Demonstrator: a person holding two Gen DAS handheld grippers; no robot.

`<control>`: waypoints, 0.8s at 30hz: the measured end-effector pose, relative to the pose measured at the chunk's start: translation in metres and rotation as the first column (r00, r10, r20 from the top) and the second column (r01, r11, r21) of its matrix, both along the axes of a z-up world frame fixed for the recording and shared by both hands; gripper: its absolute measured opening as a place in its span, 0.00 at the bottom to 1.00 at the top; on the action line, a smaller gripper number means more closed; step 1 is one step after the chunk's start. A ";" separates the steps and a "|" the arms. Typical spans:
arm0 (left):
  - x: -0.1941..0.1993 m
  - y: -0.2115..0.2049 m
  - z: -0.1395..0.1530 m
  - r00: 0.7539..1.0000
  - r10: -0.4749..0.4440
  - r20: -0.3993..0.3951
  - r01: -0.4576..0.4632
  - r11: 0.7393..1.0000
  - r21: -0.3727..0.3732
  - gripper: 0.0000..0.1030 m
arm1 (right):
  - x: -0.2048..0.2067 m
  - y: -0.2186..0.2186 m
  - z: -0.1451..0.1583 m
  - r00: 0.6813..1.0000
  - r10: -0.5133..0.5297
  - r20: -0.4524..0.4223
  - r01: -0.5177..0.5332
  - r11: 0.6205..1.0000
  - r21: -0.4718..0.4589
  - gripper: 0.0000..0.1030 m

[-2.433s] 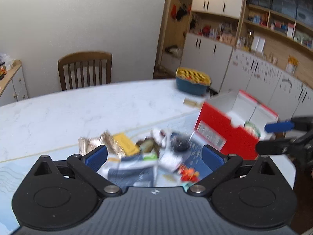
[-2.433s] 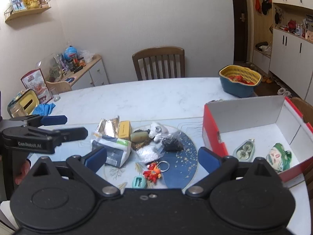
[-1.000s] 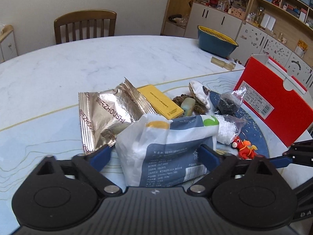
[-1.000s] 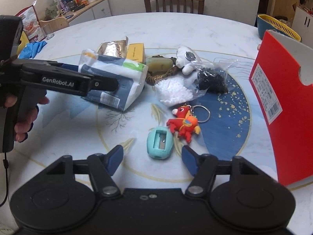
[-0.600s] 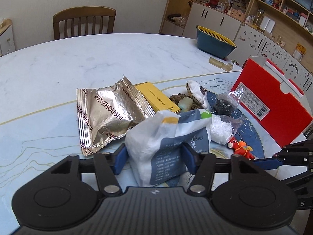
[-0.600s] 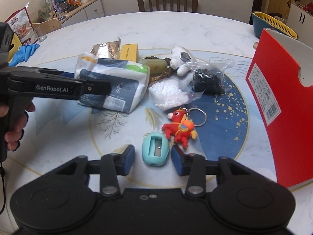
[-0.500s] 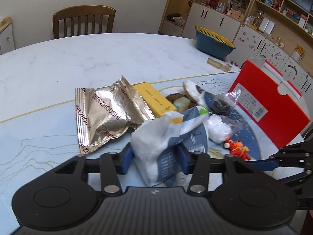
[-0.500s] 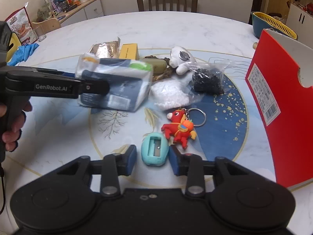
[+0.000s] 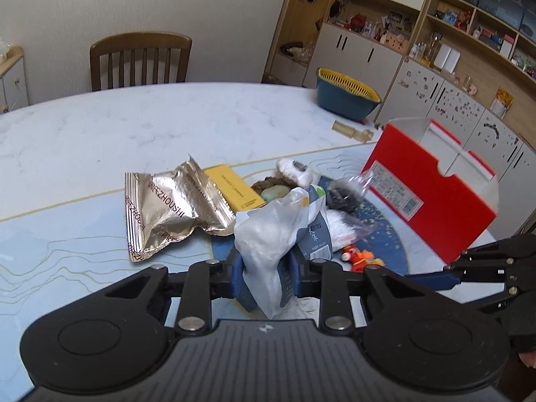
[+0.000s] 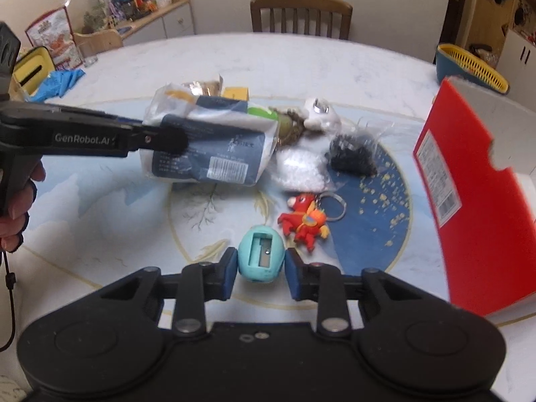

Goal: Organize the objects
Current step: 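Grasp the white snack bag with the left tool while the right tool grasps the teal sharpener, then carry the snack bag and teal sharpener with both tools into the shoebox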

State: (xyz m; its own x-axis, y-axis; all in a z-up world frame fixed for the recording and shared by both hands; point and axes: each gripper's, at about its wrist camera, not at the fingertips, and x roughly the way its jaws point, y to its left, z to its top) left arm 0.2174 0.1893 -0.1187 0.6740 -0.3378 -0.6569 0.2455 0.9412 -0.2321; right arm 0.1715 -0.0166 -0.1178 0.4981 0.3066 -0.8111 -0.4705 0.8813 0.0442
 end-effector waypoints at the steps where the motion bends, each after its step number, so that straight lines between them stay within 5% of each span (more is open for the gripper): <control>1: -0.004 -0.001 0.005 1.000 0.001 0.005 -0.001 1.000 0.000 0.25 | -0.001 -0.003 0.005 1.000 0.002 0.012 -0.002 1.000 0.006 0.28; 24: -0.031 -0.109 0.096 0.993 -0.062 0.102 0.068 0.996 -0.056 0.25 | -0.003 -0.123 0.103 0.982 -0.009 0.187 -0.015 0.992 0.125 0.28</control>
State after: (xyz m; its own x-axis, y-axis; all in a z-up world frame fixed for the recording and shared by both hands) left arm 0.1859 0.0807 -0.0228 0.7109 -0.4195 -0.5645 0.3308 0.9078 -0.2579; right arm 0.1688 -0.1399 -0.0147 0.6358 0.4018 -0.6590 -0.4836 0.8728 0.0656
